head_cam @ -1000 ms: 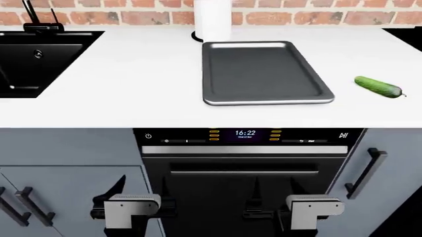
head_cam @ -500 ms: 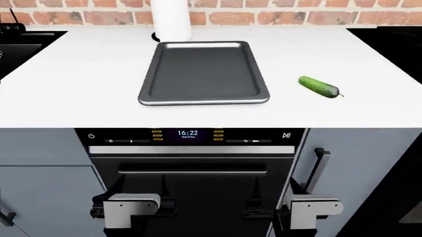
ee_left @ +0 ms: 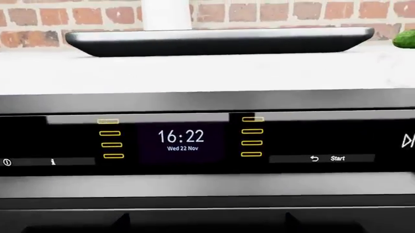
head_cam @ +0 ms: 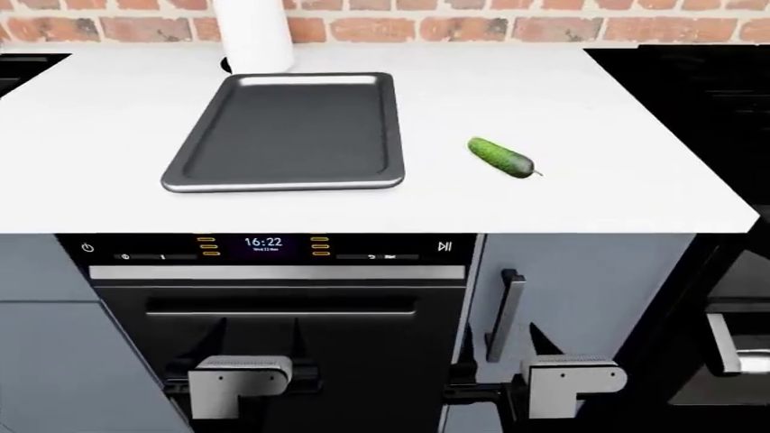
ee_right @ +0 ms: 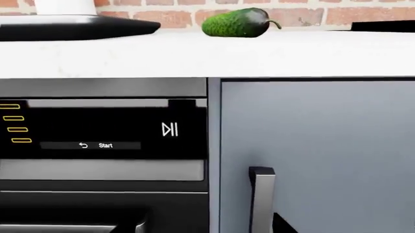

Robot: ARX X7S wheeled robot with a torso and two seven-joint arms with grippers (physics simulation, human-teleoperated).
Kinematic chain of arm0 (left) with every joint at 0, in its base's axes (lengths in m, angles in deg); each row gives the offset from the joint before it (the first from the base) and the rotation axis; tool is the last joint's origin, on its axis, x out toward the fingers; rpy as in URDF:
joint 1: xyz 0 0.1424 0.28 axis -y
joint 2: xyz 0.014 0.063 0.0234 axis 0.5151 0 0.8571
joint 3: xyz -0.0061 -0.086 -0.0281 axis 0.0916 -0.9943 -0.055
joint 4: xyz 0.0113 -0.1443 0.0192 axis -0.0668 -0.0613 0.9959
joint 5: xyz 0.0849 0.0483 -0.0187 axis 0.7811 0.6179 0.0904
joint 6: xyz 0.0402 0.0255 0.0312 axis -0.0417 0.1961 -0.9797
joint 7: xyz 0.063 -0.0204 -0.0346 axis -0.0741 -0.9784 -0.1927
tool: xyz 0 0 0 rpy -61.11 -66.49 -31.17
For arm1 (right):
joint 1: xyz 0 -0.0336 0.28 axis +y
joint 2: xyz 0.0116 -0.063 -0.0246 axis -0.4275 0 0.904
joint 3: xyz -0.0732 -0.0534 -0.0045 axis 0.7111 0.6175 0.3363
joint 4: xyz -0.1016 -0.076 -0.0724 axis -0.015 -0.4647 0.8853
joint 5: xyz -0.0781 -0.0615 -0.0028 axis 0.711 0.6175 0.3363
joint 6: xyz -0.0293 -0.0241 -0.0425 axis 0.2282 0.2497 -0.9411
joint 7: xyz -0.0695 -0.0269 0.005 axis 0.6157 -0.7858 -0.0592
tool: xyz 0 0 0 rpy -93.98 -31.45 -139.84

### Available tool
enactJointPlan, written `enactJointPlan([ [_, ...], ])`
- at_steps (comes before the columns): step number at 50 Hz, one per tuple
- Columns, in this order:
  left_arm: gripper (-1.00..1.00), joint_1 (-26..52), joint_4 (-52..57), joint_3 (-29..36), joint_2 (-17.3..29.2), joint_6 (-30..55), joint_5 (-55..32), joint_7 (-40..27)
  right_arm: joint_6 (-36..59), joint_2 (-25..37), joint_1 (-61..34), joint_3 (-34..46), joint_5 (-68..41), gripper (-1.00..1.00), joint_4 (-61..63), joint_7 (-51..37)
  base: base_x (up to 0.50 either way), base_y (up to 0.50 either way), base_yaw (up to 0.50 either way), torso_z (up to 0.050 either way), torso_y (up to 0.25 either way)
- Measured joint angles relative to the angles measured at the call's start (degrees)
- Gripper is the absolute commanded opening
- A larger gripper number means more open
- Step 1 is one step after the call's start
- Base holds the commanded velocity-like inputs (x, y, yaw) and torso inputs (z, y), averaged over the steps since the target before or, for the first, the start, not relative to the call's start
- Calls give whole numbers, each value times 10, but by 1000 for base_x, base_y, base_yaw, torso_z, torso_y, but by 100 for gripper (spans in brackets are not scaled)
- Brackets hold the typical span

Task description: Place the two vegetables and bowl onto the tray for setting up a vegetable dip station.

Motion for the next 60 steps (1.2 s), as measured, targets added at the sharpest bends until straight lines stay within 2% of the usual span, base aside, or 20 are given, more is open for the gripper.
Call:
enactJointPlan([
  [17,100,-5,7,10,11,-12,-21,13,4,6,0,9,-4,100,4,-8,0,0,0,50,-29],
  [25,100,-4,7,12,13,-10,-23,7,4,9,-1,13,-7,100,6,-12,0,0,0,3,0],
  [60,100,-9,21,28,25,-11,-31,-3,4,19,-2,26,-16,100,8,-24,0,0,0,49,98],
])
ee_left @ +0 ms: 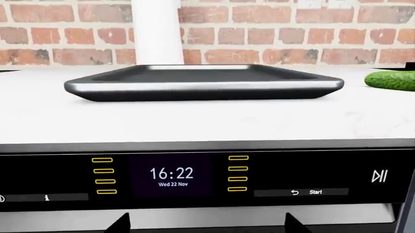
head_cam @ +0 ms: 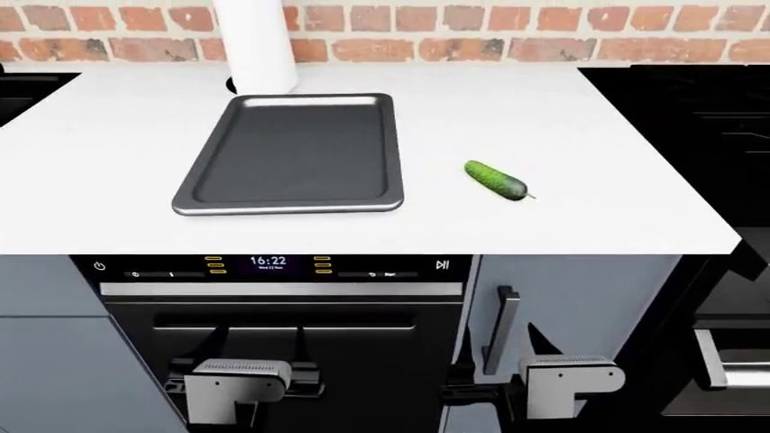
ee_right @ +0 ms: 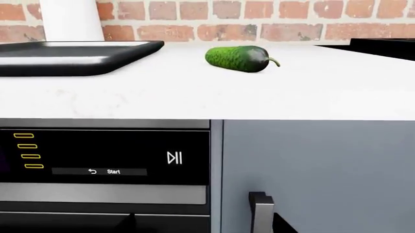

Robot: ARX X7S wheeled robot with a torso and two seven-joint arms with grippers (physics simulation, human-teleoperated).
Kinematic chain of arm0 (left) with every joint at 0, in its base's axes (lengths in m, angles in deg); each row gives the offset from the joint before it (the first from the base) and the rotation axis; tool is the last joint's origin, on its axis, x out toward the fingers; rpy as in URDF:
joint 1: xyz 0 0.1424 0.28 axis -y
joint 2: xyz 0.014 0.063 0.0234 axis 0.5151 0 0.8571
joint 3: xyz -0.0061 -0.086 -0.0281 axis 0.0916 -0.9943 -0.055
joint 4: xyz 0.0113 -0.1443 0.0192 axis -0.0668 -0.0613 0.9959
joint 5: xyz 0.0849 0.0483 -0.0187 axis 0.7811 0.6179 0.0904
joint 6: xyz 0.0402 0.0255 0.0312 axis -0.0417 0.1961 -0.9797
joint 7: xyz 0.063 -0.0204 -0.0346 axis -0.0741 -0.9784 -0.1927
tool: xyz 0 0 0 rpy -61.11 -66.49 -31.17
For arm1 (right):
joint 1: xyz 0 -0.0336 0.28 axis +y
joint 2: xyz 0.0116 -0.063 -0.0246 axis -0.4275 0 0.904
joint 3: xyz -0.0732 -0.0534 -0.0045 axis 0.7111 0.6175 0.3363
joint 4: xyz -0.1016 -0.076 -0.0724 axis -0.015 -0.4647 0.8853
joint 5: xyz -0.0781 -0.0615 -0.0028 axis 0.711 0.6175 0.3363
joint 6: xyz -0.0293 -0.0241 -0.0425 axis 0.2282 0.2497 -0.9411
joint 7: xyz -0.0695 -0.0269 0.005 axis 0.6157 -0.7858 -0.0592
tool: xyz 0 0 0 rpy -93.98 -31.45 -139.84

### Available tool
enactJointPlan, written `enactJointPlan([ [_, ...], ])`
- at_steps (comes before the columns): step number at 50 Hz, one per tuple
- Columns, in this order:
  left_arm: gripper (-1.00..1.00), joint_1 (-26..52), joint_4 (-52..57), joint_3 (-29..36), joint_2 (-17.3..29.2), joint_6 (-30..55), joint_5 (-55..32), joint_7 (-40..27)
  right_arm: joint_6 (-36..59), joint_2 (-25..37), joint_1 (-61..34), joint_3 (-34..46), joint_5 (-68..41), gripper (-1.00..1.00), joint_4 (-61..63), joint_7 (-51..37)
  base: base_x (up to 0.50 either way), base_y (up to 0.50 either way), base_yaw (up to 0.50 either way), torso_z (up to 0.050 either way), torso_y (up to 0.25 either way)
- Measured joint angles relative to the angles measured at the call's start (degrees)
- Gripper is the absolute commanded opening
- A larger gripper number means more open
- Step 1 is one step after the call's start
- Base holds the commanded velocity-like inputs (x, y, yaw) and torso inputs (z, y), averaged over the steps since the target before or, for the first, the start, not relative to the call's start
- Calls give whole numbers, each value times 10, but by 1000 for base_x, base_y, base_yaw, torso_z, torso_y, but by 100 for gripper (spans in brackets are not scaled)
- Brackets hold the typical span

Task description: Place the two vegetables and bowl onto the tray for setting up a vegetable dip station.

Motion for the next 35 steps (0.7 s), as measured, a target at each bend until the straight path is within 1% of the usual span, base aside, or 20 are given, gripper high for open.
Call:
enactJointPlan([
  [10,100,0,0,4,3,0,0,-4,0,3,0,3,-4,100,0,-3,0,0,0,50,94],
  [15,100,-3,22,5,6,18,2,-13,4,5,3,0,-14,100,12,-3,0,0,0,0,0],
  [18,100,-7,63,7,12,53,7,-24,22,12,11,-3,-27,100,43,-5,0,0,0,0,0],
  [21,100,-8,123,12,22,107,14,-34,55,25,18,-7,-43,100,86,-11,0,0,0,0,0],
  [27,100,10,251,9,36,243,-2,-45,166,61,15,-18,-94,100,201,-25,0,0,0,0,0],
  [31,100,43,336,-2,41,358,-29,-54,262,86,-8,-37,-154,100,277,-40,0,0,0,0,0],
  [35,100,105,415,-22,41,500,-67,-63,377,110,-54,-71,-247,100,343,-70,0,0,0,0,0],
])
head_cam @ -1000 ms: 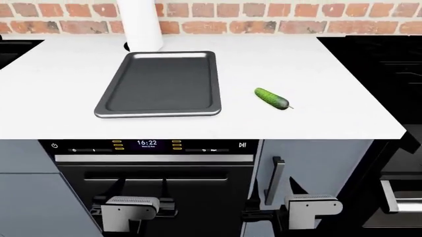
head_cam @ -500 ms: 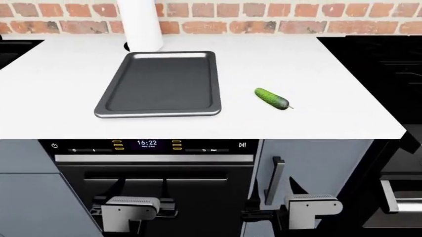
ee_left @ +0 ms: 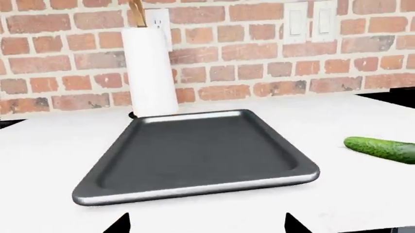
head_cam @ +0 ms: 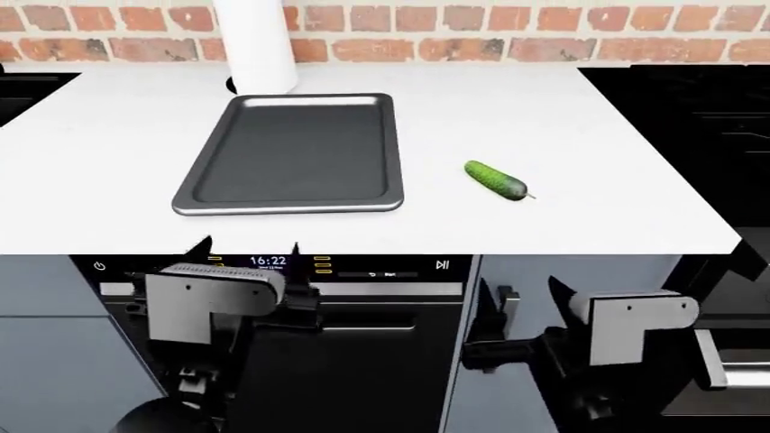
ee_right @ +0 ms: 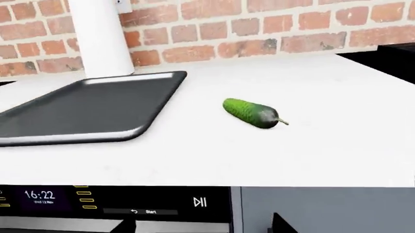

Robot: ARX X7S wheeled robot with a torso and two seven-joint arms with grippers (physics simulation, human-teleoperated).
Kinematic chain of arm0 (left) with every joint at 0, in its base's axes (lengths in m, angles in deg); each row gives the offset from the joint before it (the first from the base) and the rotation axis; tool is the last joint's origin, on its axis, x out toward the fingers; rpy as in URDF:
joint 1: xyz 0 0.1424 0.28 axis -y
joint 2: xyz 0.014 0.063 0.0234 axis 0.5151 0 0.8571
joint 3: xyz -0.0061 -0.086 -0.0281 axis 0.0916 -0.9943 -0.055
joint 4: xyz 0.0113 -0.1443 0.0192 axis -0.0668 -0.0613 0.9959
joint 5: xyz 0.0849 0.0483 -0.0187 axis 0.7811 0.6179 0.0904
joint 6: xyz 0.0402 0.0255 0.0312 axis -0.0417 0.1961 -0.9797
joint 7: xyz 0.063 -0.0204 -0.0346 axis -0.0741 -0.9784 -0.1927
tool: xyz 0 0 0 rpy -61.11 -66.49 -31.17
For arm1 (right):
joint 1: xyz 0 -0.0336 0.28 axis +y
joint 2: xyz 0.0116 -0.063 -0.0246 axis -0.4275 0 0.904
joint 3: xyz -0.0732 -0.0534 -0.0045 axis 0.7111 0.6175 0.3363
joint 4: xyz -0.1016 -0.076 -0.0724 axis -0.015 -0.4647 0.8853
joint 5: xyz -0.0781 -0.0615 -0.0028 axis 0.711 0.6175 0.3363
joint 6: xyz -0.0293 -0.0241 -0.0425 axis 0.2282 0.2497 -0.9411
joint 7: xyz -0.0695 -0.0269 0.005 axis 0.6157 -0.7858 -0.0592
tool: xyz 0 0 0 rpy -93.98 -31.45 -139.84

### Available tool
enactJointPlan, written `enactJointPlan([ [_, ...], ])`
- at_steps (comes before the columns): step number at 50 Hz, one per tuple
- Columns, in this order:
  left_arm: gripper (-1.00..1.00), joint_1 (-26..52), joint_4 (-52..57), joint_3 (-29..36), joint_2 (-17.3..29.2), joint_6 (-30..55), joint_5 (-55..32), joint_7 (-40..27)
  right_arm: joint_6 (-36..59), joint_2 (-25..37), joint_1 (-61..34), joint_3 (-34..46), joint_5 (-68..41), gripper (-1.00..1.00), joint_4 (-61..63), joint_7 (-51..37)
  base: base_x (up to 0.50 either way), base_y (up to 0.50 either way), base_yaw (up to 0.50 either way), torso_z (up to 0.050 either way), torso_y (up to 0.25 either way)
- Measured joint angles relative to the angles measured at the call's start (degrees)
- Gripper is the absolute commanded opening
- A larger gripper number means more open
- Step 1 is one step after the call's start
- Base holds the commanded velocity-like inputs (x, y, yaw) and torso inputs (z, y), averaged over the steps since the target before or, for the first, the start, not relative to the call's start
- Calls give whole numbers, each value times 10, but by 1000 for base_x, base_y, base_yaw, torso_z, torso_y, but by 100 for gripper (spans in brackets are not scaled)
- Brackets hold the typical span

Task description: Place the two vegetables and bowl onto the tray for setting up a vegetable dip station.

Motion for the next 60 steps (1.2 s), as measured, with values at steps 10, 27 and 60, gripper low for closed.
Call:
enactJointPlan([
  [10,100,219,55,-82,14,298,-240,-141,241,76,-221,-51,-386,100,27,-198,0,0,0,0,0],
  [27,100,546,-107,-26,130,431,-712,-442,360,205,-539,84,-800,100,-101,-409,0,0,0,0,0],
  [60,100,823,-237,132,263,450,-814,-453,386,276,-841,323,-1062,100,-241,-552,79,0,0,0,0],
])
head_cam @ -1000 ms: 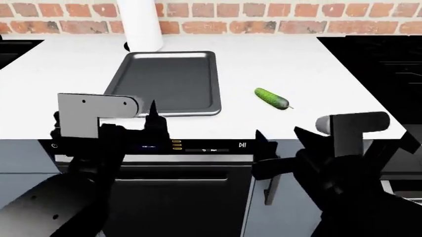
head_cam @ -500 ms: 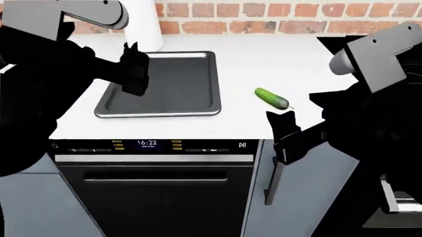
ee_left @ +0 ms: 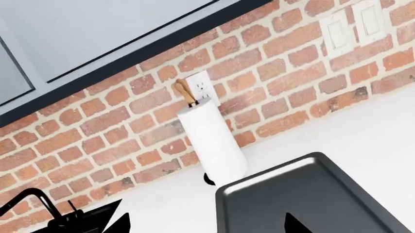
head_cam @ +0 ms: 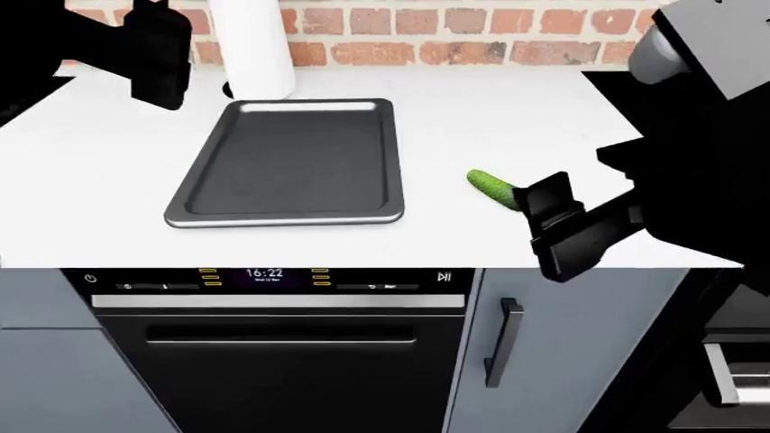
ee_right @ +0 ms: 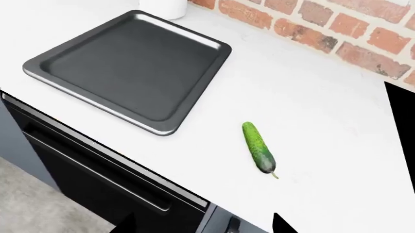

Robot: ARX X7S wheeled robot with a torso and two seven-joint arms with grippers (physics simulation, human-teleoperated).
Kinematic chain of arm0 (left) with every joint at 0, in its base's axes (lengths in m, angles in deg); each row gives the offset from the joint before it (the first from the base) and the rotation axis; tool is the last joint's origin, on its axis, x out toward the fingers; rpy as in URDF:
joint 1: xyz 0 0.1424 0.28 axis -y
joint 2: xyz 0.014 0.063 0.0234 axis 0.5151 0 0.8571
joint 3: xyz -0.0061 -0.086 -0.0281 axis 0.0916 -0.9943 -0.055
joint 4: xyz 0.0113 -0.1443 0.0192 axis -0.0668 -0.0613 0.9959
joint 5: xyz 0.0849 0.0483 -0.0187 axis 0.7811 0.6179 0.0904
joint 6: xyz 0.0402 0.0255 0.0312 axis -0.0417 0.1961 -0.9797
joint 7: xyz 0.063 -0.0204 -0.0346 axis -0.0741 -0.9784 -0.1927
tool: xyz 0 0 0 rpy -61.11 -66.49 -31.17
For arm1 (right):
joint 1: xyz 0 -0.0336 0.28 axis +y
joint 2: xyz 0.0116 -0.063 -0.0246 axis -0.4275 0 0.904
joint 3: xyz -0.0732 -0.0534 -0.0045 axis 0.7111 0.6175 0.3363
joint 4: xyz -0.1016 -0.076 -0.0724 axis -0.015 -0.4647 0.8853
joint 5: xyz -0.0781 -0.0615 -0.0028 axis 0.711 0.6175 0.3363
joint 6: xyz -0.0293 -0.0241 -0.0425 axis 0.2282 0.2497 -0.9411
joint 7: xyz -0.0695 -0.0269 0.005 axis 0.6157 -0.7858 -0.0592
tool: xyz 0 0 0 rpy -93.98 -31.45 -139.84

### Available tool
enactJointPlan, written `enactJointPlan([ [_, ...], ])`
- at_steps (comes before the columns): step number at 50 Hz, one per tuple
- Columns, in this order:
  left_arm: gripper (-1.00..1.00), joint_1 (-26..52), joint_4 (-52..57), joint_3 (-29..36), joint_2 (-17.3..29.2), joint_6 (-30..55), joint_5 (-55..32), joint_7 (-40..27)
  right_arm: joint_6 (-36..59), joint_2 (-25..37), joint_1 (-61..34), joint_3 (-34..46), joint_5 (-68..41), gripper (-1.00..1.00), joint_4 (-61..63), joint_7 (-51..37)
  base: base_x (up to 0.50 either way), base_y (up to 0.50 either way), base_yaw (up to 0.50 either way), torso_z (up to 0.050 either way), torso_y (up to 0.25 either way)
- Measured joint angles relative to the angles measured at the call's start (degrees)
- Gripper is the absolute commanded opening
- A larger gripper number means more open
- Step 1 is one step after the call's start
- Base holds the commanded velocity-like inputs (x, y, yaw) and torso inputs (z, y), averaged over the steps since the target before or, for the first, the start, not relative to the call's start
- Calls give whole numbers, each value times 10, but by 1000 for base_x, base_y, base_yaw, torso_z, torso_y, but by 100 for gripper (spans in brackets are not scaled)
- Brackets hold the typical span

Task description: Place the two vegetables and bowl onto the tray for setting up a vegetable dip station.

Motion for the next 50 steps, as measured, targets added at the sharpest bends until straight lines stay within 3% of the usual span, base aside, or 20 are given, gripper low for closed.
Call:
enactJointPlan([
  [33,100,40,25,51,60,-30,-87,-17,-45,24,-42,94,-111,100,15,-20,500,0,0,0,1],
  [50,100,59,37,71,80,-45,-124,-37,-53,68,-78,187,-163,100,27,-80,0,0,0,0,1],
])
